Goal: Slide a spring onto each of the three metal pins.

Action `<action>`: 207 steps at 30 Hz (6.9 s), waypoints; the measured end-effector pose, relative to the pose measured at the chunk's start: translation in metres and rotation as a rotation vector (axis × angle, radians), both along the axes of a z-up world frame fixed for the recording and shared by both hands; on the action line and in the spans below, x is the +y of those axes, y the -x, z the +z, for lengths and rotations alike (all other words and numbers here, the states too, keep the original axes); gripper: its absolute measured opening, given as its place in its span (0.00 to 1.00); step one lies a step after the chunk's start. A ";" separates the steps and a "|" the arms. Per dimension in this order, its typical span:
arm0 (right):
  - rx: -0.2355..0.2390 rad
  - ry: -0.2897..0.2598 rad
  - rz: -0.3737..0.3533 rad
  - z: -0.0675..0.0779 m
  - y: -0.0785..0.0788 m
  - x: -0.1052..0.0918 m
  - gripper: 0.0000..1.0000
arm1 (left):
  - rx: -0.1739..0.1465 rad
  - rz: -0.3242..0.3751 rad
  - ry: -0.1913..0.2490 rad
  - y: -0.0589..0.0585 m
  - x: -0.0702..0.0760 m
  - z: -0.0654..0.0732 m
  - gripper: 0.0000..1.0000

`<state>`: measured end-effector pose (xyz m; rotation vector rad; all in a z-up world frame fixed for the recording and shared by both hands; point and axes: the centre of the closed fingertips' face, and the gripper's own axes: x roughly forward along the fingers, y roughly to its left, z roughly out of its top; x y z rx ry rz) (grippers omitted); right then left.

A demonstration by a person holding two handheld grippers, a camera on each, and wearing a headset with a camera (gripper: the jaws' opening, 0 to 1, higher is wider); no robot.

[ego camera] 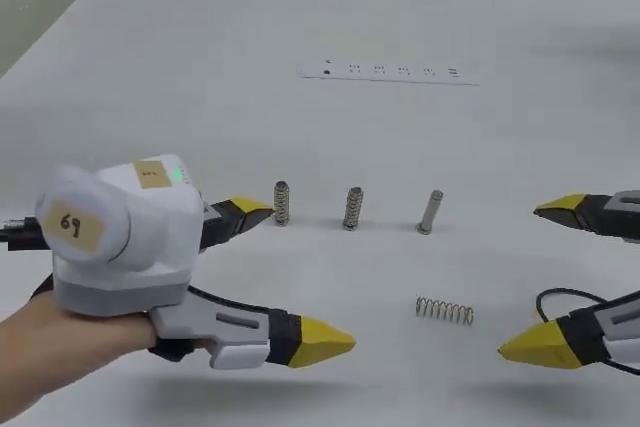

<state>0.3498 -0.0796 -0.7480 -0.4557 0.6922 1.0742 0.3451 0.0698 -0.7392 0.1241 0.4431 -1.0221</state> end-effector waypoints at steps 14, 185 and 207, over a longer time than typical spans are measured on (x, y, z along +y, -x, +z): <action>0.013 -0.052 -0.072 -0.002 0.009 -0.007 0.95 | 0.009 -0.112 -0.019 0.003 -0.040 -0.022 0.77; 0.105 -0.166 0.293 0.039 0.057 0.099 0.26 | -0.117 -0.192 0.058 0.050 -0.025 0.031 0.03; 0.124 -0.164 0.317 0.033 0.061 0.102 0.09 | -0.112 -0.198 0.061 0.051 -0.027 0.029 0.03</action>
